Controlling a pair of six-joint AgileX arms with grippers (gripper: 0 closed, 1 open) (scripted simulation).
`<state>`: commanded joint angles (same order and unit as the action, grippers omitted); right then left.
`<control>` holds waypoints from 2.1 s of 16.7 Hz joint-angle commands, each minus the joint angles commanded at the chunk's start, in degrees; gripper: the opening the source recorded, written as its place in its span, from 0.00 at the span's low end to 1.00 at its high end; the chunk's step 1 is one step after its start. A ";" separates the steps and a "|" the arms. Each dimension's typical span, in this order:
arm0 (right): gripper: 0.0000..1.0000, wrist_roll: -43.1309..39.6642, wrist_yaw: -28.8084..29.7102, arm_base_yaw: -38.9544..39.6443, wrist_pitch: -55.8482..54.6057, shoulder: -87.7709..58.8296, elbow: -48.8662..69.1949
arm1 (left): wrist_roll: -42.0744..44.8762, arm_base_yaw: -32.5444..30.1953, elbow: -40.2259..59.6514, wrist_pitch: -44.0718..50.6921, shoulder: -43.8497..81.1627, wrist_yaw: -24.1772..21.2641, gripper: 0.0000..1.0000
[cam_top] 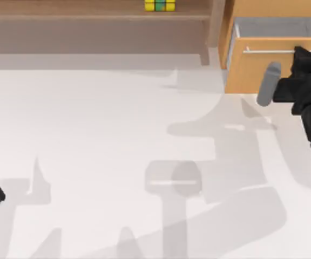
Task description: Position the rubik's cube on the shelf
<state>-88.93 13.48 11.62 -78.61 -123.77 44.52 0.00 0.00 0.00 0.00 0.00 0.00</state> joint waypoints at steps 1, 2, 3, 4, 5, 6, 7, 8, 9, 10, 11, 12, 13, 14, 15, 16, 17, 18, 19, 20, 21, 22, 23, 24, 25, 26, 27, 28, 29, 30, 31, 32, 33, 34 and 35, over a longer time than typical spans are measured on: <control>0.00 -0.01 -0.22 -0.23 0.76 -0.51 1.27 | 0.00 0.00 0.00 0.00 0.00 0.00 1.00; 0.00 -0.01 -0.36 -0.37 1.25 -0.84 2.09 | 0.00 0.00 0.00 0.00 0.00 0.00 1.00; 0.00 -0.02 -0.40 -0.42 1.40 -0.93 2.33 | 0.00 0.00 0.00 0.00 0.00 0.00 1.00; 0.00 -0.02 -0.40 -0.42 1.40 -0.93 2.33 | 0.00 0.00 0.00 0.00 0.00 0.00 1.00; 0.00 -0.02 -0.40 -0.42 1.40 -0.93 2.33 | 0.00 0.00 0.00 0.00 0.00 0.00 1.00; 0.00 0.13 -0.28 -0.27 1.39 -0.75 2.06 | 0.00 0.00 0.00 0.00 0.00 0.00 1.00; 0.00 0.13 -0.30 -0.29 1.49 -0.83 2.23 | 0.00 0.00 0.00 0.00 0.00 0.00 1.00; 0.00 0.13 -0.39 -0.38 1.90 -1.15 2.97 | 0.00 0.00 0.00 0.00 0.00 0.00 1.00; 0.00 0.13 -0.53 -0.53 2.59 -1.70 4.20 | 0.00 0.00 0.00 0.00 0.00 0.00 1.00; 0.00 0.12 -0.71 -0.72 3.49 -2.41 5.82 | 0.00 0.00 0.00 0.00 0.00 0.00 1.00; 0.00 0.11 -0.92 -0.94 4.54 -3.24 7.69 | 0.00 0.00 0.00 0.00 0.00 0.00 1.00; 0.00 0.10 -1.15 -1.18 5.66 -4.13 9.72 | 0.00 0.00 0.00 0.00 0.00 0.00 1.00; 0.00 0.08 -1.38 -1.42 6.81 -5.04 11.78 | 0.00 0.00 0.00 0.00 0.00 0.00 1.00; 0.00 0.06 -1.60 -1.66 7.91 -5.92 13.77 | 0.00 0.00 0.00 0.00 0.00 0.00 1.00; 0.00 0.05 -1.80 -1.87 8.91 -6.70 15.57 | 0.00 0.00 0.00 0.00 0.00 0.00 1.00; 0.00 0.04 -1.97 -2.05 9.74 -7.36 17.06 | 0.00 0.00 0.00 0.00 0.00 0.00 1.00; 0.00 0.03 -2.09 -2.18 10.34 -7.83 18.13 | 0.00 0.00 0.00 0.00 0.00 0.00 1.00; 0.00 0.03 -2.15 -2.24 10.64 -8.07 18.67 | 0.00 0.00 0.00 0.00 0.00 0.00 1.00; 0.00 0.03 -2.16 -2.24 10.67 -8.09 18.72 | 0.00 0.00 0.00 0.00 0.00 0.00 1.00; 0.00 0.03 -2.16 -2.24 10.67 -8.09 18.72 | 0.00 0.00 0.00 0.00 0.00 0.00 1.00; 0.00 0.03 -2.16 -2.24 10.67 -8.09 18.72 | 0.00 0.00 0.00 0.00 0.00 0.00 1.00; 0.00 0.03 -2.16 -2.24 10.67 -8.09 18.72 | 0.00 0.00 0.00 0.00 0.00 0.00 1.00; 0.08 0.03 -2.16 -2.24 10.67 -8.09 18.72 | 0.00 0.00 0.00 0.00 0.00 0.00 1.00; 0.15 0.03 -2.16 -2.24 10.67 -8.09 18.72 | 0.00 0.00 0.00 0.00 0.00 0.00 1.00; 0.23 0.03 -2.16 -2.24 10.67 -8.09 18.72 | 0.00 0.00 0.00 0.00 0.00 0.00 1.00; 0.30 0.03 -2.16 -2.24 10.67 -8.09 18.72 | 0.00 0.00 0.00 0.00 0.00 0.00 1.00; 0.38 0.03 -2.16 -2.24 10.67 -8.09 18.72 | 0.00 0.00 0.00 0.00 0.00 0.00 1.00; 0.45 0.03 -2.16 -2.24 10.67 -8.09 18.72 | 0.00 0.00 0.00 0.00 0.00 0.00 1.00; 0.53 0.03 -2.16 -2.24 10.67 -8.09 18.72 | 0.00 0.00 0.00 0.00 0.00 0.00 1.00; 0.60 0.03 -2.16 -2.24 10.67 -8.09 18.72 | 0.00 0.00 0.00 0.00 0.00 0.00 1.00; 0.68 0.03 -2.16 -2.24 10.67 -8.09 18.72 | 0.00 0.00 0.00 0.00 0.00 0.00 1.00; 0.75 0.03 -2.16 -2.24 10.67 -8.09 18.72 | 0.00 0.00 0.00 0.00 0.00 0.00 1.00; 0.83 0.03 -2.16 -2.24 10.67 -8.09 18.72 | 0.00 0.00 0.00 0.00 0.00 0.00 1.00; 0.90 0.03 -2.16 -2.24 10.67 -8.09 18.72 | 0.00 0.00 0.00 0.00 0.00 0.00 1.00; 0.98 0.03 -2.16 -2.24 10.67 -8.09 18.72 | 0.00 0.00 0.00 0.00 0.00 0.00 1.00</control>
<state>-88.90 11.32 9.37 -67.94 -131.86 63.25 0.00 0.00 0.00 0.00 0.00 0.00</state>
